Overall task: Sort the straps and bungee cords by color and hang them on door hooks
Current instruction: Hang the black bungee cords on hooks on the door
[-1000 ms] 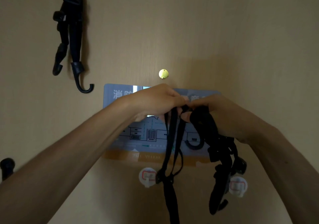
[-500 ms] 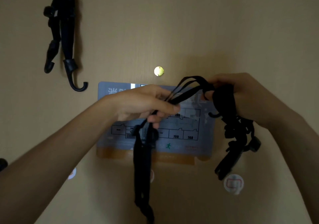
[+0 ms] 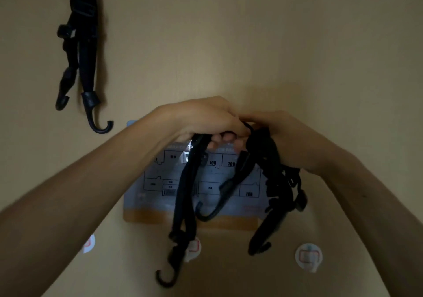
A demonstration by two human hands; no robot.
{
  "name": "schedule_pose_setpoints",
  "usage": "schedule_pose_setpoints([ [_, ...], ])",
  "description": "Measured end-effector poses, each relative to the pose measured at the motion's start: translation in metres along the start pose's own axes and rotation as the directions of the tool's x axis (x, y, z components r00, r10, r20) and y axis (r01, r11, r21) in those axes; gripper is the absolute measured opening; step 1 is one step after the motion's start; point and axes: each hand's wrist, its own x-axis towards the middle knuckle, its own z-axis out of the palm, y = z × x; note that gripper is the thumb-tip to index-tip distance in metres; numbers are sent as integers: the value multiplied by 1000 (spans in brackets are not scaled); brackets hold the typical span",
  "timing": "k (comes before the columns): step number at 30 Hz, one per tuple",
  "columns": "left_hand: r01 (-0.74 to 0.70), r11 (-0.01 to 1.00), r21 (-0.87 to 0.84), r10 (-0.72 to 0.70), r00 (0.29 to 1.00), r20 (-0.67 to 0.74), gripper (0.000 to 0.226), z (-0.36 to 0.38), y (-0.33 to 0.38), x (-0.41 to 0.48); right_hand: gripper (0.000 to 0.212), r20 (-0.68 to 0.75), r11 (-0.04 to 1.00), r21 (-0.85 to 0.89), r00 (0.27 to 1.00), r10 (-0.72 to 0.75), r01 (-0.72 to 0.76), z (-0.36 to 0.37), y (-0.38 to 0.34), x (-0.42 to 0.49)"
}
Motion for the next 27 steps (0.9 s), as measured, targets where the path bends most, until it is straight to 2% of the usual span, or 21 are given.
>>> schedule_pose_setpoints([
  [3,-6,997,-73,6,1000,4,10,-10,1,-1,16,-128,997,-70,992,4,-13,-5,5,5],
  [5,-14,994,-110,16,1000,13,7,-16,-1,-3,15,-181,1000,-18,983,13,-17,-9,6,6],
  [12,-56,994,-88,70,986,153,11,-30,-17,-17,16,-244,999,25,969,33,-28,-18,11,2],
  [14,-41,992,-123,60,987,148,19,-34,-22,-19,19,-300,998,50,952,61,-48,-23,15,1],
  [16,-13,990,-142,29,994,108,14,-36,-24,-21,16,-329,997,52,942,66,-51,-28,19,0],
  [18,30,984,-173,-18,997,72,13,-35,-22,-20,12,-280,999,-1,959,40,-42,-29,21,0],
  [20,37,987,-155,-37,999,2,15,-33,-18,-16,18,-222,999,-50,975,-3,-8,-29,20,0],
  [24,-1,997,71,12,987,-159,20,-25,-3,-5,21,-156,996,40,985,-72,79,-27,5,3],
  [27,-19,984,178,56,978,-201,20,-18,12,6,20,-68,993,114,997,-35,43,-31,-10,8],
])
